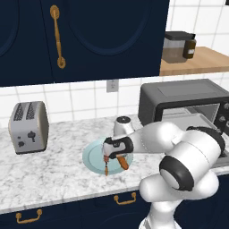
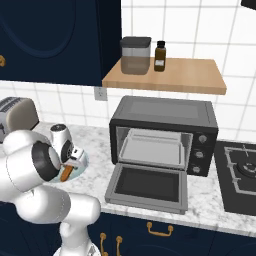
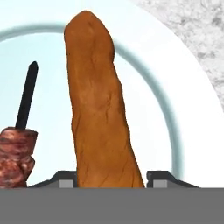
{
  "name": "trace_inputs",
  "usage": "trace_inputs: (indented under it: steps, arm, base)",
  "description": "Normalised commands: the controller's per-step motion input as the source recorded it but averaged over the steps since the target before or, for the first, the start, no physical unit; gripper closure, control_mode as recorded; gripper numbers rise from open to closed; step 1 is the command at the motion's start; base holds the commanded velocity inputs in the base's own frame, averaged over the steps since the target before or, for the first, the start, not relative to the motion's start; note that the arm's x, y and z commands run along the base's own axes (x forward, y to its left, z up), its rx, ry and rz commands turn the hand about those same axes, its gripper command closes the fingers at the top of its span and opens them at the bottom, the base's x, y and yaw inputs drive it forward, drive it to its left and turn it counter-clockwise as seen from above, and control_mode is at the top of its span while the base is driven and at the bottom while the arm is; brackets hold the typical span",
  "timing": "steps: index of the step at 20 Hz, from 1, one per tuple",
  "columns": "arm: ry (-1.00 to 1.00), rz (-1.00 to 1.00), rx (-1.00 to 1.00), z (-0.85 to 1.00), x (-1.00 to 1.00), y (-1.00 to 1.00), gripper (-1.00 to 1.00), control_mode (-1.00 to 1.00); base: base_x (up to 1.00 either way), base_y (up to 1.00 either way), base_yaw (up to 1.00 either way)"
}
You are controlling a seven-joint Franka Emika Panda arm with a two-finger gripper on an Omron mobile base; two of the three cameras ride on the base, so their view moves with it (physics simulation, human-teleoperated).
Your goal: Pick up the kebab skewer and baguette bread, and place them inside the toaster oven. Close the toaster oven door and start by setting the timer.
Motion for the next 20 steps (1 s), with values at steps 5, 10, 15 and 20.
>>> trace_inputs:
  steps: [5,10,15,20]
  arm:
    - [-0.04,-0.06,0.01,0.73,-0.25,-0.16,1.00,-1.00]
    - [-0.01,-0.16,0.01,1.00,-0.40,-0.08,1.00,-1.00]
    - [-0.04,-0.37,0.08,0.83,-0.52,-0.20,1.00,-1.00]
    - [-0.03,-0.60,0.16,0.46,-0.17,-0.19,1.00,-1.00]
  base:
    - [0.00,0.00,0.00]
    - [0.00,0.00,0.00]
    - [0.00,0.00,0.00]
    - [0.00,0.00,0.00]
